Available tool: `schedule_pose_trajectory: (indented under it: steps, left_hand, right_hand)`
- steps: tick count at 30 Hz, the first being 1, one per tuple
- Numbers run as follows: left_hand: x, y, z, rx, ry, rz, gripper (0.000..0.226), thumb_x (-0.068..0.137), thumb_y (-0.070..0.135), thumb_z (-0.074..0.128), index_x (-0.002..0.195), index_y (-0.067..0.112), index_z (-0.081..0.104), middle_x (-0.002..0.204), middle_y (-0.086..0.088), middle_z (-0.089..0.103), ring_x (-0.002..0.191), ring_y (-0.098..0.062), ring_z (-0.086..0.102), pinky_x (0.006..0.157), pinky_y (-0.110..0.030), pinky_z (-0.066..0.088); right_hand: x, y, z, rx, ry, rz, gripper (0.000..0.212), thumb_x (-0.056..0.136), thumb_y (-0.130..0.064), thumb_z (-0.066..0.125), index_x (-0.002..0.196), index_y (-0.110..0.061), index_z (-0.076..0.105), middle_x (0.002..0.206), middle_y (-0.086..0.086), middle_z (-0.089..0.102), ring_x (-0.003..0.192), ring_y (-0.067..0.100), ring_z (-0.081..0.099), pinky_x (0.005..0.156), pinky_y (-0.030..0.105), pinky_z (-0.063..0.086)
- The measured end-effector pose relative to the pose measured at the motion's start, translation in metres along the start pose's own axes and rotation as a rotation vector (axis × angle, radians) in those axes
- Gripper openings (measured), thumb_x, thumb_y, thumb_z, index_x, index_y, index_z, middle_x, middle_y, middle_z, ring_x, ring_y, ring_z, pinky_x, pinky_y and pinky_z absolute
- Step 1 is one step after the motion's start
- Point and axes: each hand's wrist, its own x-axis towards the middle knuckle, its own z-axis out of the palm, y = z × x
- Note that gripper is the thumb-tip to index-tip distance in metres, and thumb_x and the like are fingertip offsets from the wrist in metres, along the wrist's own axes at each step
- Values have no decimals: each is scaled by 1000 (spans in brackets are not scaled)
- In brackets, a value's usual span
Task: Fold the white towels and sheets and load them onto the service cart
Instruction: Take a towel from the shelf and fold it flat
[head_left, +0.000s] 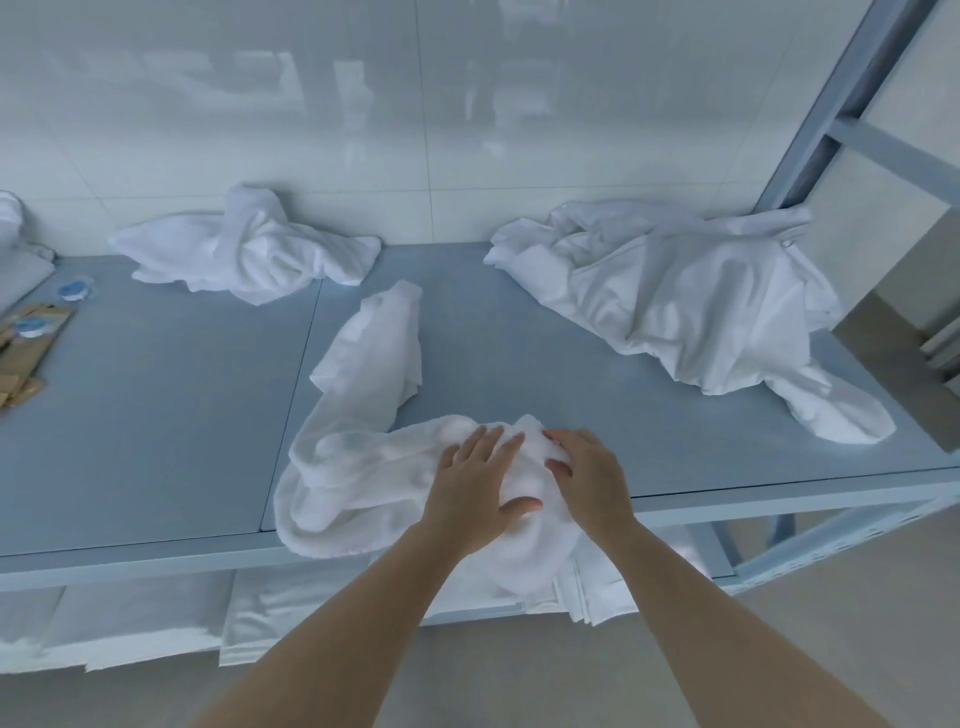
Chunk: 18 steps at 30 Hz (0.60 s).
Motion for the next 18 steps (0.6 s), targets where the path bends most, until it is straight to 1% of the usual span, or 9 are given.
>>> schedule_pose_trajectory:
  steps: [1, 3, 5, 7, 8, 11, 13, 15, 18]
  left_hand:
    - [2, 3, -10, -62, 58, 17, 81, 84, 67, 51, 150, 30, 22, 158, 5, 23, 146, -17, 17, 117, -41, 18]
    - [6, 9, -36, -213, 146, 47, 83, 82, 63, 58, 149, 26, 26, 155, 4, 30, 143, -16, 26, 114, -37, 23]
    - [9, 15, -65, -346, 211, 76, 80, 80, 57, 66, 146, 25, 34, 149, 5, 39, 132, -16, 41, 108, -35, 32]
    - [9, 19, -95, -469, 247, 89, 66, 79, 50, 71, 136, 27, 46, 135, 8, 52, 115, -13, 55, 98, -31, 44]
    - [8, 20, -110, -518, 262, 100, 56, 81, 46, 72, 129, 26, 52, 126, 8, 58, 108, -12, 58, 93, -31, 47]
    - [0, 24, -152, -548, 339, 170, 24, 86, 33, 63, 105, 20, 64, 99, 4, 65, 91, -11, 59, 81, -29, 47]
    - [-8, 27, -177, -547, 385, 189, 11, 84, 25, 62, 95, 23, 63, 90, 4, 62, 83, -5, 56, 74, -19, 43]
    - [-19, 29, -199, -534, 439, 201, 9, 83, 22, 64, 92, 22, 62, 88, 5, 61, 81, -5, 55, 71, -14, 40]
    - [-38, 27, -226, -534, 533, 209, 9, 83, 19, 67, 91, 18, 62, 87, 4, 61, 79, -10, 55, 70, -20, 42]
  right_hand:
    - [-1, -7, -6, 51, 18, -59, 37, 85, -1, 63, 119, -16, 65, 106, 3, 62, 91, 22, 62, 77, 19, 41]
    - [-3, -25, -19, 154, 53, -165, 37, 81, 6, 64, 111, -15, 70, 97, 1, 62, 84, 20, 62, 76, 23, 47]
    - [-6, -47, -36, 248, 96, -249, 39, 78, 11, 63, 105, -15, 73, 93, -2, 62, 80, 16, 61, 72, 26, 50]
    - [-8, -69, -55, 306, 150, -323, 41, 77, 13, 62, 103, -17, 74, 93, -5, 63, 81, 11, 61, 71, 22, 49]
    - [-8, -80, -64, 320, 176, -352, 40, 78, 10, 62, 103, -19, 73, 94, -7, 63, 84, 7, 60, 73, 17, 47]
    - [-10, -109, -90, 355, 230, -355, 33, 81, 0, 64, 104, -24, 67, 99, -14, 64, 93, -4, 57, 80, 8, 39]
    - [-13, -127, -104, 402, 233, -298, 32, 80, -5, 68, 105, -25, 63, 101, -19, 63, 96, -5, 56, 81, 7, 38]
    - [-20, -143, -113, 453, 238, -261, 32, 80, -12, 70, 103, -32, 60, 99, -25, 62, 93, -6, 56, 77, 5, 38]
    - [-34, -167, -125, 493, 288, -273, 28, 78, -17, 69, 96, -37, 58, 96, -25, 61, 89, -5, 56, 74, 4, 38]
